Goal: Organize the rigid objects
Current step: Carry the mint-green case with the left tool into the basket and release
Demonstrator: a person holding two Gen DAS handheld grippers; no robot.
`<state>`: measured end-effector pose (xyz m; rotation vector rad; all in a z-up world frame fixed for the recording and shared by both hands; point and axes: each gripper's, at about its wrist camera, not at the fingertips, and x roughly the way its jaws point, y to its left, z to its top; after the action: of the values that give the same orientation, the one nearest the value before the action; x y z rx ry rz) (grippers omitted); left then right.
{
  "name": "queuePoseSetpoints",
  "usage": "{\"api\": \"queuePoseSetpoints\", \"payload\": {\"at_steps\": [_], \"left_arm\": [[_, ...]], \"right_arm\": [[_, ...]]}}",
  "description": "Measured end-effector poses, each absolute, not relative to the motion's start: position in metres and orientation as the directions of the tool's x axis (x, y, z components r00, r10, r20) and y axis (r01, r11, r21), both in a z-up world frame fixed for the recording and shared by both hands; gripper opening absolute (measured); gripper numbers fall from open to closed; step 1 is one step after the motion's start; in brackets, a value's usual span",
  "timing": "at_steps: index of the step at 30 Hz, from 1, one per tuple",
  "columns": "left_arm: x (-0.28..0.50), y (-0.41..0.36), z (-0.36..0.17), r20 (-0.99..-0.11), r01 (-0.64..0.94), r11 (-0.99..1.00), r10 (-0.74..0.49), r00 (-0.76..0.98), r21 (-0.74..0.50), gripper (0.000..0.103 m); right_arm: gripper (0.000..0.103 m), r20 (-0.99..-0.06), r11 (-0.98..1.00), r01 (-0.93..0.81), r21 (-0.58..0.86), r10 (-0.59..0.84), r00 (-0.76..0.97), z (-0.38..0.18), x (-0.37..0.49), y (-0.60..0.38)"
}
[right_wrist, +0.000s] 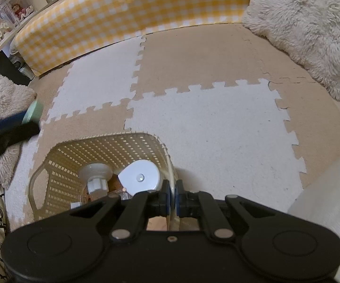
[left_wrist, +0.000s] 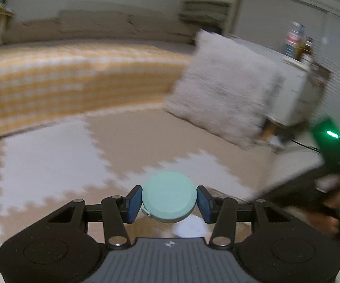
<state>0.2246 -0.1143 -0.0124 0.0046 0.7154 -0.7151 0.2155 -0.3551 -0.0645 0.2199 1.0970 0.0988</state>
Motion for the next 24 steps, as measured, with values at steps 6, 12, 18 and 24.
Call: {"api": "queuePoseSetpoints", "payload": {"at_steps": [6, 12, 18, 24], "left_arm": [[0.208, -0.143, -0.045, -0.728, 0.628, 0.725, -0.588, 0.352, -0.282, 0.051], [0.212, -0.151, -0.077, -0.814, 0.582, 0.767, -0.504, 0.289, -0.268, 0.051], [0.219, -0.154, -0.085, -0.839, 0.579, 0.78, -0.465, 0.282, -0.237, 0.051], [0.222, -0.159, -0.088, -0.844, 0.581, 0.78, -0.457, 0.28, -0.23, 0.056]], "right_arm": [[0.005, -0.87, 0.974, 0.031, 0.225, 0.187, 0.457, -0.064, 0.215, -0.356], [0.005, -0.87, 0.973, 0.032, 0.228, 0.188, 0.456, -0.064, 0.215, -0.356], [0.005, -0.869, 0.973, 0.033, 0.229, 0.189, 0.456, -0.064, 0.215, -0.356], [0.005, -0.869, 0.973, 0.033, 0.23, 0.19, 0.457, -0.064, 0.215, -0.356]]}}
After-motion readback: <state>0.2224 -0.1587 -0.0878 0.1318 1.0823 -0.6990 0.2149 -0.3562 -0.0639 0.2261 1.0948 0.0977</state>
